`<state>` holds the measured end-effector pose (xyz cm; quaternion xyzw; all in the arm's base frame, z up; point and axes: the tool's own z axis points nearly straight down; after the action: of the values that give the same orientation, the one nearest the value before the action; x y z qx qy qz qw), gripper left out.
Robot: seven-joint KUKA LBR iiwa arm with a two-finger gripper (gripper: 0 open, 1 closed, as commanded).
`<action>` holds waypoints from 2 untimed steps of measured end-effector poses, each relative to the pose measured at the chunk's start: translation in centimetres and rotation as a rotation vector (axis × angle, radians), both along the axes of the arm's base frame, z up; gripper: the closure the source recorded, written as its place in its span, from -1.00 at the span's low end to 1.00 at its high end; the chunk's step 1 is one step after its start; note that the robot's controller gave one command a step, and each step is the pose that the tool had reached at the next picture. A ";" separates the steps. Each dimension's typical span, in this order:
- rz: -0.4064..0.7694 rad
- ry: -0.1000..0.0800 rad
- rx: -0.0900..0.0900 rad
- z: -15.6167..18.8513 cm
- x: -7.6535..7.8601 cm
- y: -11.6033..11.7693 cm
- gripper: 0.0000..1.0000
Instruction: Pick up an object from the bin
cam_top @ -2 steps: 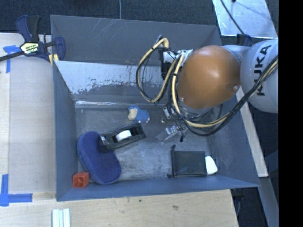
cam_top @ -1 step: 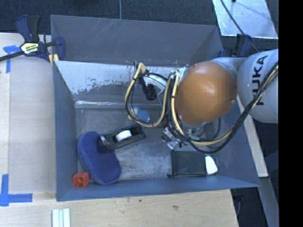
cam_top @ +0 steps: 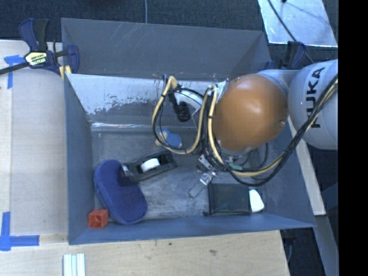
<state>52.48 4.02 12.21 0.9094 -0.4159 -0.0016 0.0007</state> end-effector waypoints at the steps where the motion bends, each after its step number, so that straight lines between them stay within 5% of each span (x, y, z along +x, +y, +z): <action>1: 0.339 0.003 -0.002 1.6 -3.8 -5.6 -1.00; 2: 0.768 0.002 0.004 -5.1 -1.9 -9.4 -1.00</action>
Offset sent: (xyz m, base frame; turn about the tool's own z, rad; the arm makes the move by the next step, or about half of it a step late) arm -0.0373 -0.0534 0.0168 -0.3440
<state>50.62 -5.35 7.09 0.9990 -0.0448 -0.0027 -0.0002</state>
